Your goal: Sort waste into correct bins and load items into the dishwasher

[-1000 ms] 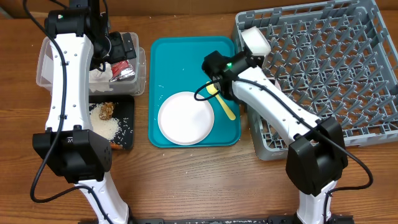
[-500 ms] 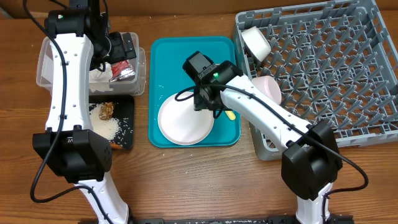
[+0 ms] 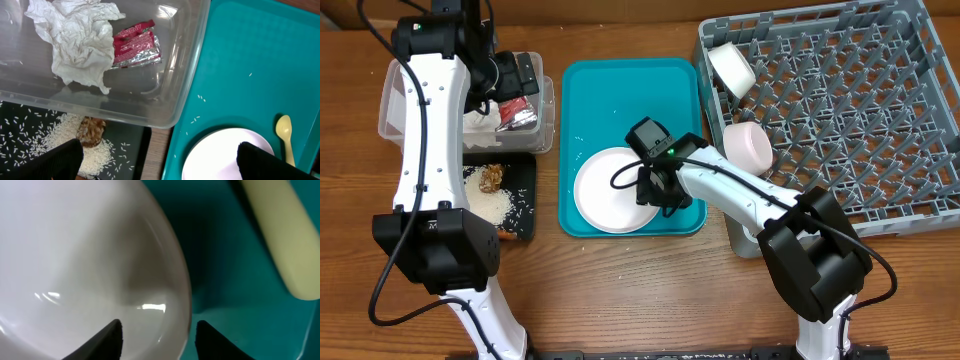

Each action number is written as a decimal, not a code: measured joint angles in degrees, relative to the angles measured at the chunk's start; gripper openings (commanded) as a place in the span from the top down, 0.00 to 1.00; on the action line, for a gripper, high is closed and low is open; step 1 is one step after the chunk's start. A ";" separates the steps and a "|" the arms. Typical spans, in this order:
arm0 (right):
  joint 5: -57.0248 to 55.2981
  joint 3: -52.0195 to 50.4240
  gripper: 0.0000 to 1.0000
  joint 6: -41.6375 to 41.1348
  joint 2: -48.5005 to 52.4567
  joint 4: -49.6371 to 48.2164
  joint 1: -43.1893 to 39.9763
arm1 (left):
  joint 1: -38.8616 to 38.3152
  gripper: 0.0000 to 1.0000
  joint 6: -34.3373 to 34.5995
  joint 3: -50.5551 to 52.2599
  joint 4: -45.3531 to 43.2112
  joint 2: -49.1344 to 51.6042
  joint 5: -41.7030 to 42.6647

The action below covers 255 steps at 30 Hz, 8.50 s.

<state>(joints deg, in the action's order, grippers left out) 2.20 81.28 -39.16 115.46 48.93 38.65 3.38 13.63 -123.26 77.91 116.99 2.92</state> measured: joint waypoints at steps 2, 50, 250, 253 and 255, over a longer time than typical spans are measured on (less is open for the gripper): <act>1.88 -0.07 0.59 -1.11 0.00 -0.09 0.00 | 0.00 0.00 0.00 0.00 0.00 0.00 0.00; -72.83 13.18 0.96 1.29 -19.12 11.85 -16.39 | 0.00 0.00 0.00 0.00 0.02 0.00 0.00; 3.78 -80.24 0.00 25.86 -114.42 -44.41 -43.10 | -0.02 0.00 0.02 -0.11 -0.15 0.00 -0.20; 3.78 -80.24 0.00 25.83 -114.42 -44.41 -43.12 | -0.35 0.00 0.00 -0.11 -0.15 -0.44 -0.22; 3.78 -80.24 0.00 25.83 -114.44 -44.39 -43.12 | -1.25 0.00 0.00 -0.09 -0.15 -2.12 -0.24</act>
<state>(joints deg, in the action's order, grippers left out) 5.98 1.04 -13.32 1.02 4.54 -4.47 2.13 13.63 -123.35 77.76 114.87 2.68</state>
